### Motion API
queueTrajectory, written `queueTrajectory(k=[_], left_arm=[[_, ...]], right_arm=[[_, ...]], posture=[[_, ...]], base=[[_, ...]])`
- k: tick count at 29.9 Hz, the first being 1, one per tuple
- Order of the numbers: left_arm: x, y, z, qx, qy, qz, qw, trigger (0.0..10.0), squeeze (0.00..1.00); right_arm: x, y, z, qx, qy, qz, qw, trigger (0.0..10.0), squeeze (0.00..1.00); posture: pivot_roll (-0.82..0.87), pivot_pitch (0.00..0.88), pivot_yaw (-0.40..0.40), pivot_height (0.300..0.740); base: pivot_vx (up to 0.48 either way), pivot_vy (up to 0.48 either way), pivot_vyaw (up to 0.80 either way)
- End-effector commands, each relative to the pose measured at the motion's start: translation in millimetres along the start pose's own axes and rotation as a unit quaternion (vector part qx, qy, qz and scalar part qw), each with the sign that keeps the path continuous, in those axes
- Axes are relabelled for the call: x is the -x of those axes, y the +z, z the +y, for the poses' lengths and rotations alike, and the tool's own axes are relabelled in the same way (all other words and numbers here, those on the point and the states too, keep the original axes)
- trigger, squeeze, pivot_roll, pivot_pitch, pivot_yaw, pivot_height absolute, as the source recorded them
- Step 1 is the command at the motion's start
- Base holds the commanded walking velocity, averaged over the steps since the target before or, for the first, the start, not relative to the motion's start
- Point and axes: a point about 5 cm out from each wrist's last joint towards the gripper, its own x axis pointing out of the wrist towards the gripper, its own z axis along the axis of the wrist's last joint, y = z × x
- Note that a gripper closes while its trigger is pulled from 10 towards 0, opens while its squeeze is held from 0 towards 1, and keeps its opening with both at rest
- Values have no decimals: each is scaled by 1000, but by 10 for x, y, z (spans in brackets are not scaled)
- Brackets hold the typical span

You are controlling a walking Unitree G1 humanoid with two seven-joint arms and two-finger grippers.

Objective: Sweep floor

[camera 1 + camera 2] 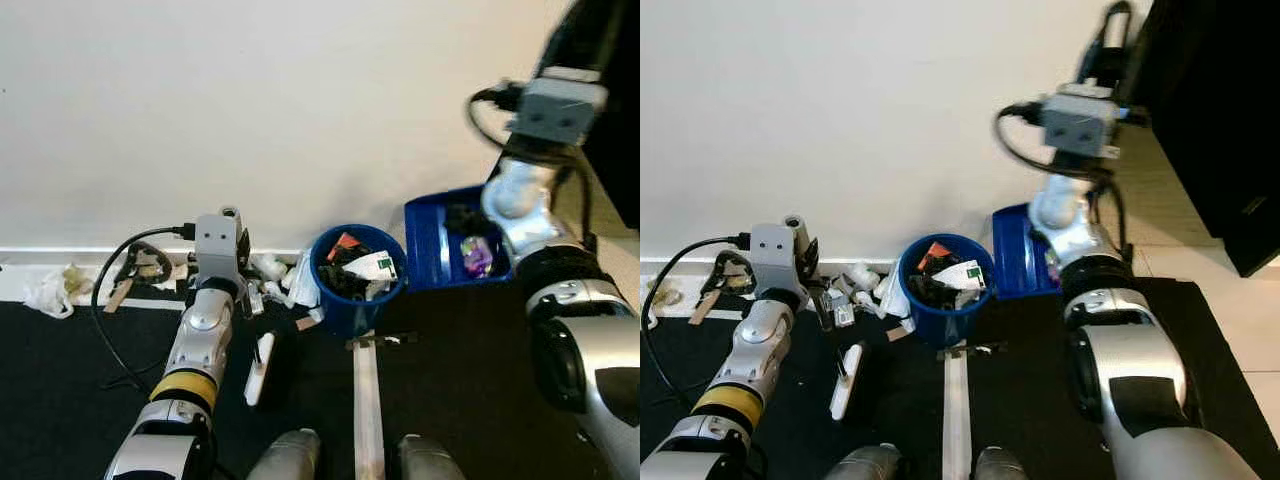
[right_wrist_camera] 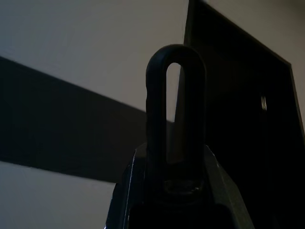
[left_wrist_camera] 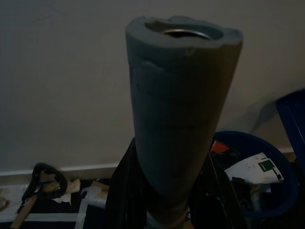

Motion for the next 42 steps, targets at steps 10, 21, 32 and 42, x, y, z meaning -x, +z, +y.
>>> queueTrajectory(k=[10,21,32,42], left_arm=[[-13,55,44,-7,10,-19,1000,10000,0],[35,13,59,-4,20,-18,1000,10000,0],[46,9,94,-4,29,-19,999,10000,0],[49,14,114,-5,34,-21,999,10000,0]], right_arm=[[-172,303,337,-7,-6,-79,997,10000,0],[58,518,742,-24,73,-131,988,10000,0],[192,689,962,-65,84,-136,985,10000,0],[301,830,1094,-96,102,-155,978,10000,0]], posture=[[50,0,-56,740],[55,6,-81,740],[61,4,-91,740],[66,2,-93,740]], base=[[0,0,0],[0,0,0],[0,0,0],[0,0,0]])
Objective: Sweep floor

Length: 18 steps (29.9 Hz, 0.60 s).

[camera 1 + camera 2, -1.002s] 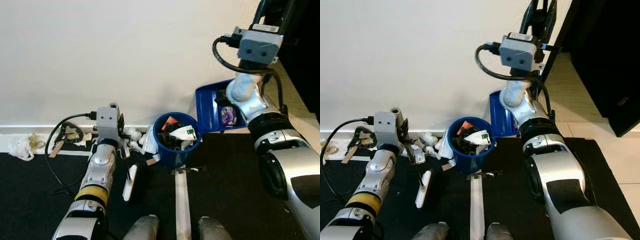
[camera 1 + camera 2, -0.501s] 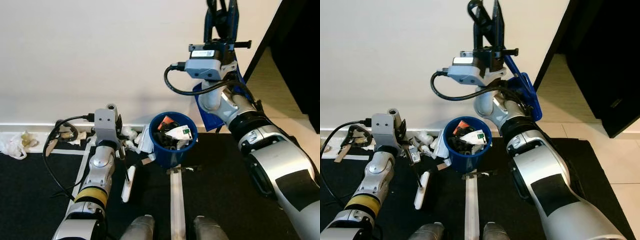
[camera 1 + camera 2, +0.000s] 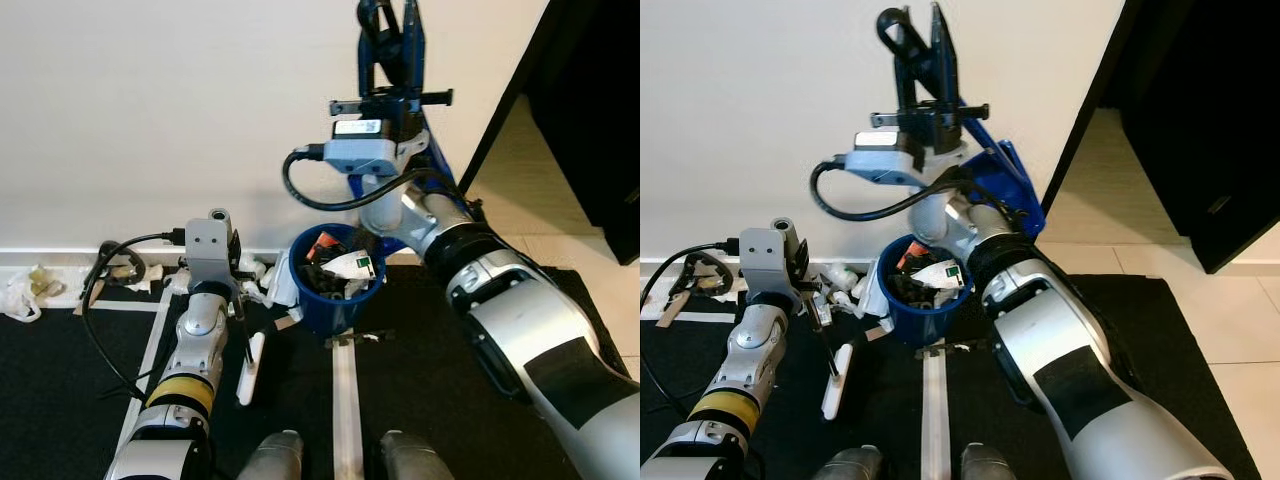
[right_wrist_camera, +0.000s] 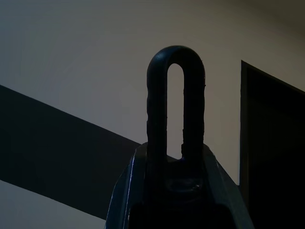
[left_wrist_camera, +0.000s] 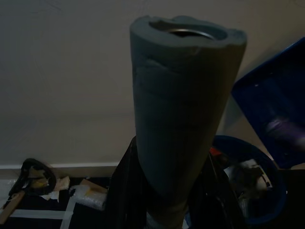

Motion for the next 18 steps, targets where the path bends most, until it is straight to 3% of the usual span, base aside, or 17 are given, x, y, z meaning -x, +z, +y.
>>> queueTrajectory(k=[1,10,13,14,15,16,18], left_arm=[[-3,53,30,-10,1,-17,1000,10000,0],[-13,46,13,-11,-4,-14,1000,10000,0],[-22,45,0,-14,-9,-10,1000,10000,0],[-22,45,0,-14,-9,-10,1000,10000,0],[-28,32,4,-14,-13,-2,1000,10000,0],[-29,26,6,-13,-14,2,1000,10000,0],[-31,14,17,-11,-15,9,1000,10000,0]], right_arm=[[-113,82,25,-11,13,-46,999,10000,0],[-69,-44,-84,27,12,-33,999,10000,0],[-123,-175,-293,48,-17,-9,999,10000,0],[-123,-175,-293,48,-17,-9,999,10000,0],[-209,-342,-603,49,-54,39,997,10000,0],[-231,-387,-700,48,-63,51,996,10000,0],[-316,-532,-1072,53,-73,81,993,10000,0]], posture=[[66,2,-93,740],[64,0,-86,740],[74,0,-86,740],[74,0,-86,740],[73,0,-81,740],[73,0,-81,740],[73,0,-74,740]], base=[[0,0,0],[0,0,0],[0,0,0],[0,0,0],[0,0,0],[0,0,0],[0,0,0]])
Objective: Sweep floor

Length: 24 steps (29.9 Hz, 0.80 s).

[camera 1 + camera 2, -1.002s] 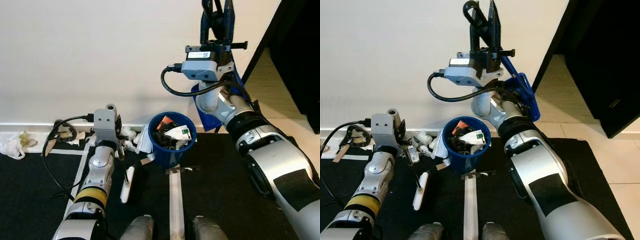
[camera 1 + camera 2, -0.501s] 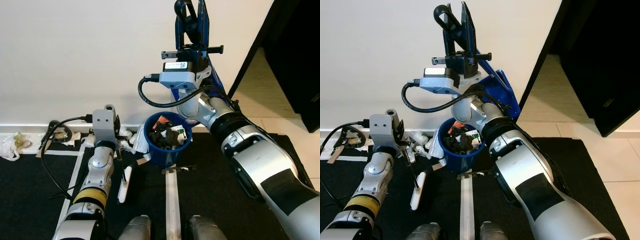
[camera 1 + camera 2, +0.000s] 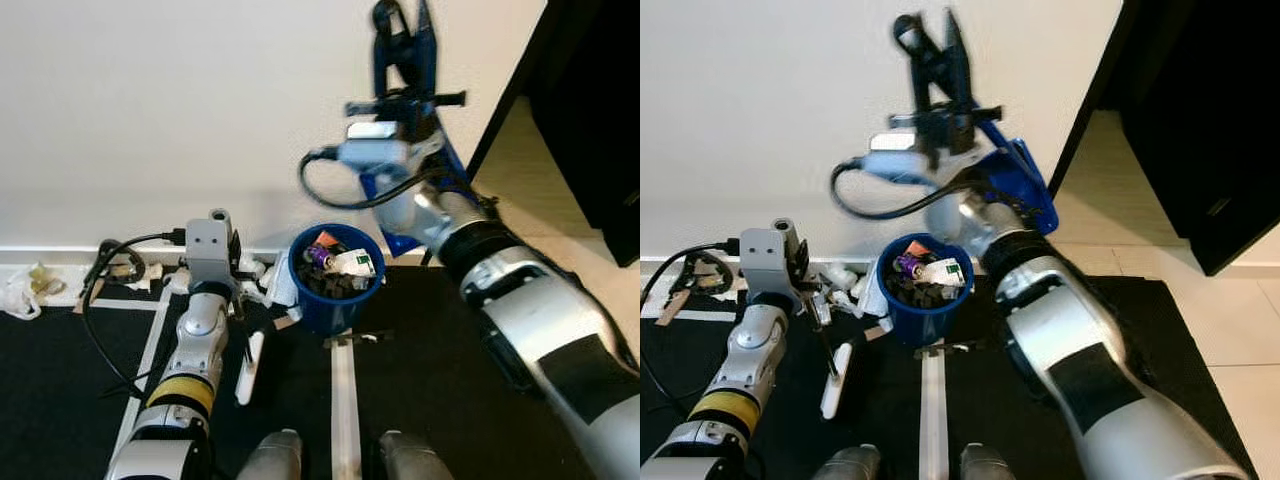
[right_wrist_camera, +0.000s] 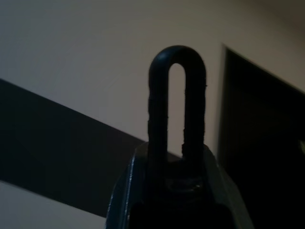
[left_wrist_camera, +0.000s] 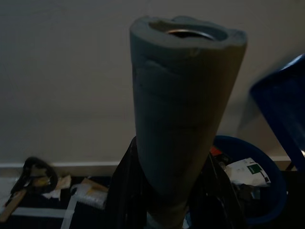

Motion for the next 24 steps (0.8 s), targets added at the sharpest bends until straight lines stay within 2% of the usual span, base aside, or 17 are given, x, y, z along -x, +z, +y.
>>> queueTrajectory(k=[1,5,7,8,9,10,11,13,16,17,18,19,20,21,22,23,24], left_arm=[[-22,10,21,-10,-7,6,1000,10000,0],[-24,1,36,-9,-9,12,1000,10000,0],[-26,-3,38,-9,-10,15,1000,10000,0],[-26,-8,36,-9,-12,17,1000,10000,0],[-26,-8,36,-9,-12,17,1000,10000,0],[-27,-10,31,-10,-15,19,1000,10000,0],[-28,-10,28,-10,-16,19,1000,10000,0],[-28,-10,28,-10,-16,19,1000,10000,0],[-27,-17,20,-10,-20,23,999,10000,0],[-22,-34,11,-11,-24,29,999,10000,0],[-22,-34,11,-11,-24,29,999,10000,0],[-12,-58,0,-13,-27,37,999,10000,0],[-12,-58,0,-13,-27,37,999,10000,0],[-1,-88,-9,-19,-30,47,998,10000,0],[-1,-88,-9,-19,-30,47,998,10000,0],[12,-120,-11,-27,-30,57,998,10000,0],[12,-120,-11,-27,-30,57,998,10000,0]], right_arm=[[-154,-111,-258,-1,-10,21,1000,10000,0],[-270,-279,-619,-7,17,63,998,10000,0],[-279,-327,-707,-6,42,76,996,10000,0],[-284,-428,-885,6,60,107,992,10000,0],[-284,-428,-885,6,60,107,992,10000,0],[-285,-542,-1141,31,81,144,986,10000,0],[-275,-584,-1223,39,94,160,982,10000,0],[-275,-584,-1223,39,94,160,982,10000,0],[-224,-676,-1384,49,135,200,969,10000,0],[-144,-754,-1470,51,166,239,955,10000,0],[-144,-754,-1470,51,166,239,955,10000,0],[0,-852,-1546,49,200,290,935,10000,0],[0,-852,-1546,49,200,290,935,10000,0],[196,-954,-1626,41,227,349,908,10000,0],[196,-954,-1626,41,227,349,908,10000,0],[450,-1035,-1678,36,251,400,881,10000,0],[450,-1035,-1678,36,251,400,881,10000,0]], posture=[[73,0,-74,740],[68,0,-62,740],[67,0,-60,740],[63,0,-51,740],[63,0,-51,740],[64,0,-45,740],[64,0,-45,740],[64,0,-45,740],[62,0,-40,740],[60,0,-37,740],[60,0,-37,740],[59,0,-35,740],[59,0,-35,740],[61,0,-35,740],[61,0,-35,740],[65,0,-35,740],[65,0,-35,740]], base=[[0,0,0],[0,0,0],[0,0,0],[0,0,0],[0,0,0],[0,0,0],[0,0,0],[0,0,0],[0,0,0],[0,0,0],[0,0,0],[0,0,0],[0,0,0],[0,0,0],[0,0,0],[0,0,0],[0,0,0]])
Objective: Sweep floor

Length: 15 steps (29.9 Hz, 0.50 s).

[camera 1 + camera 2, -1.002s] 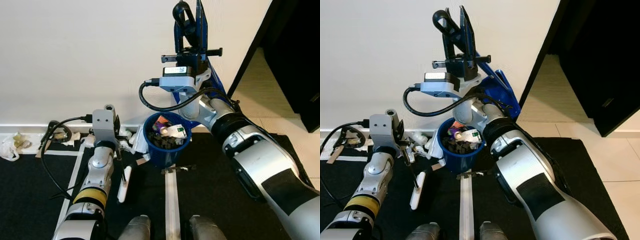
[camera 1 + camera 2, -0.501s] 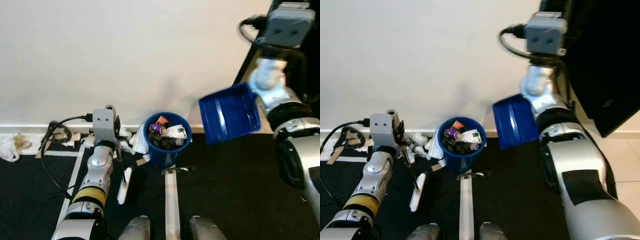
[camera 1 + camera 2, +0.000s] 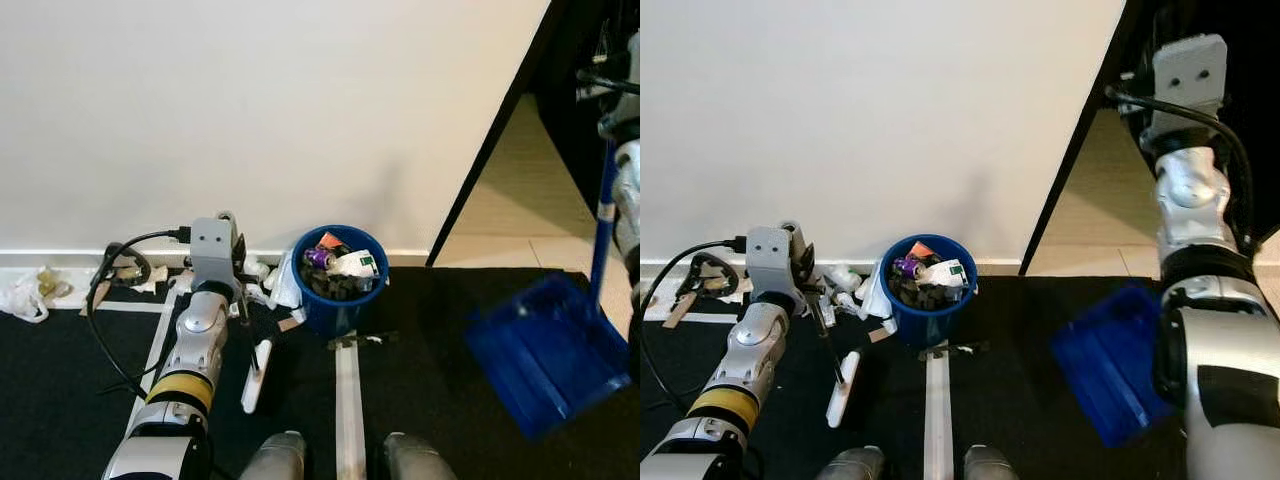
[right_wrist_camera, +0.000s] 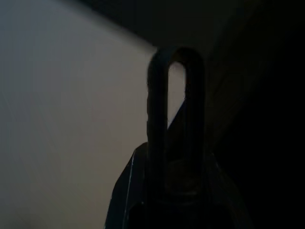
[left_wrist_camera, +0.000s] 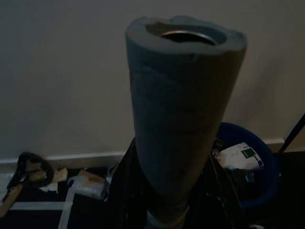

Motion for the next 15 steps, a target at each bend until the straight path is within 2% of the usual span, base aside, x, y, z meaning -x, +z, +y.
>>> queueTrajectory(k=[1,2,4,6,7,8,14,15], left_arm=[[36,-98,29,-29,-1,28,999,10000,0],[44,-116,32,-33,-1,33,999,10000,0],[44,-116,32,-33,-1,33,999,10000,0],[56,-131,35,-41,0,34,999,10000,0],[56,-131,35,-41,0,34,999,10000,0],[65,-118,46,-37,6,26,999,10000,0],[78,-108,68,-27,11,20,999,10000,0],[94,-101,68,-30,8,14,999,10000,0]], right_arm=[[216,-356,121,-19,50,83,995,10000,0],[308,-468,182,-27,63,104,992,10000,0],[308,-468,182,-27,63,104,992,10000,0],[479,-665,322,-39,73,142,986,10000,0],[479,-665,322,-39,73,142,986,10000,0],[618,-802,433,-44,58,165,984,10000,0],[698,-854,457,-47,31,167,984,10000,0],[728,-855,447,-54,12,156,986,10000,0]], posture=[[67,0,-35,740],[70,0,-35,740],[70,0,-35,740],[78,6,-35,740],[78,6,-35,740],[81,15,-31,740],[81,30,-24,740],[85,47,-20,740]], base=[[0,0,0],[0,0,0],[0,0,0],[0,0,0],[0,0,0],[0,0,0],[0,0,0],[0,0,0]])
